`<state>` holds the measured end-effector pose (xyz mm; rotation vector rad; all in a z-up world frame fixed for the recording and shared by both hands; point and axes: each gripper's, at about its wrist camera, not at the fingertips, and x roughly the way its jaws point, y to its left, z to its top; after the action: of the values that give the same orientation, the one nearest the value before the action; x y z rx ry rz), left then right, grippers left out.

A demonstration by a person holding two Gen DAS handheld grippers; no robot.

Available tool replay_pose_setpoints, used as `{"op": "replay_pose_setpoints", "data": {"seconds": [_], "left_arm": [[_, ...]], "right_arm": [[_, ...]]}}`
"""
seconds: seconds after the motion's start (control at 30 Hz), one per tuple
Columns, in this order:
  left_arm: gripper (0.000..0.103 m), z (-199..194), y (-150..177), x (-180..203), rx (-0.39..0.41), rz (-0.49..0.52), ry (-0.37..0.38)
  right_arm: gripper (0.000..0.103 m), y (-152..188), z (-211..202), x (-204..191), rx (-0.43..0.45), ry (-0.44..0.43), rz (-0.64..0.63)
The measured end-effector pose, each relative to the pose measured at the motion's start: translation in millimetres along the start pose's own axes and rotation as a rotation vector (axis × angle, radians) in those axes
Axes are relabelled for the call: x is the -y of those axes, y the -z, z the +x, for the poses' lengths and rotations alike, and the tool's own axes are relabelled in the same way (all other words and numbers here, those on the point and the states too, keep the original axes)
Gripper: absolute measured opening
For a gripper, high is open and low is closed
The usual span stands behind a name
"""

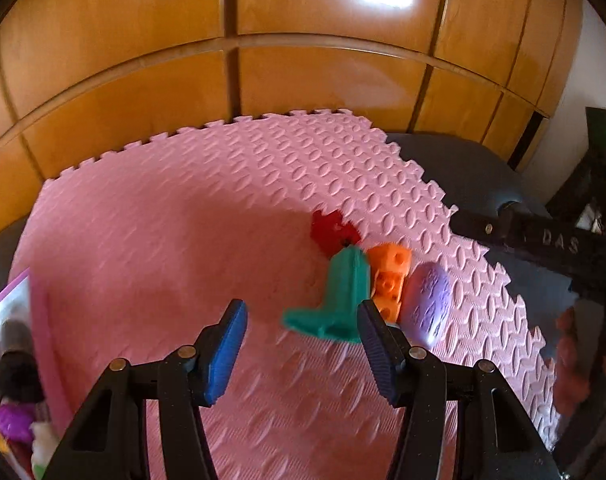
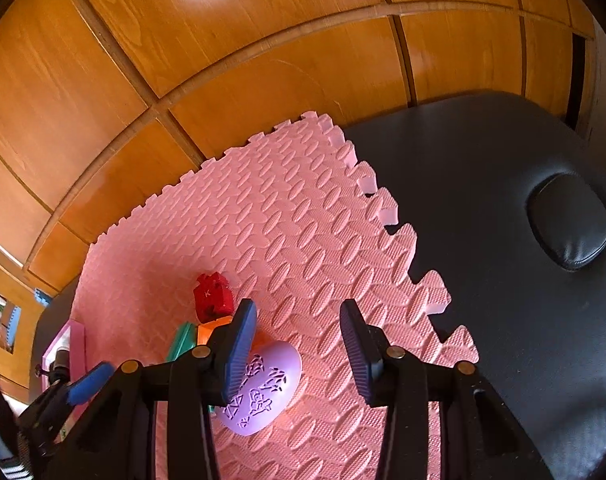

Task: Organize rigid objects
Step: 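Reach the left gripper to the teal cup-shaped piece and grasp it, then lift the teal piece with left while right grasps the orange cube stack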

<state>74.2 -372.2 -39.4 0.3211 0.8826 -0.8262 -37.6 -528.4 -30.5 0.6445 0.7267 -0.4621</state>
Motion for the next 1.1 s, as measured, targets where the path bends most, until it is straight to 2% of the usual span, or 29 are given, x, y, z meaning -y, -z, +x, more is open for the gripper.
{"op": "replay_pose_setpoints", "data": {"seconds": [0.23, 0.3, 0.33, 0.4, 0.47, 0.63, 0.73, 0.9, 1.1], "left_arm": [[0.058, 36.8, -15.2, 17.8, -0.046, 0.058, 0.0], [0.057, 42.2, -17.1, 16.6, -0.029, 0.052, 0.0], [0.055, 44.0, -17.9, 12.8, -0.033, 0.032, 0.01], [0.034, 49.4, -17.0, 1.6, -0.081, -0.027, 0.045], [0.034, 54.7, -10.3, -8.0, -0.114, -0.058, 0.064], [0.031, 43.6, 6.1, -9.3, -0.097, -0.012, 0.048], [0.03, 35.3, 19.3, -4.1, -0.091, 0.045, -0.004], [0.03, 17.1, 40.8, -15.0, -0.083, -0.035, 0.007], [0.03, -10.0, 78.3, -17.7, -0.046, -0.073, -0.036]], "right_arm": [[0.043, -0.6, 0.6, -0.8, -0.006, -0.021, 0.01], [0.043, -0.8, 1.4, -0.6, -0.007, -0.022, 0.011], [0.043, -0.9, 1.4, -0.5, -0.006, -0.022, 0.011], [0.043, -1.1, 1.6, 0.6, -0.005, -0.022, 0.015], [0.043, -1.3, 1.9, 1.6, -0.008, -0.025, 0.021], [0.043, -0.4, 2.2, 1.0, -0.004, -0.012, 0.012], [0.043, -0.2, 2.8, 2.2, -0.006, -0.005, 0.013], [0.043, -0.6, 2.7, 5.7, -0.004, -0.004, 0.024], [0.043, -0.3, 2.1, 4.8, -0.004, -0.013, 0.021]]}}
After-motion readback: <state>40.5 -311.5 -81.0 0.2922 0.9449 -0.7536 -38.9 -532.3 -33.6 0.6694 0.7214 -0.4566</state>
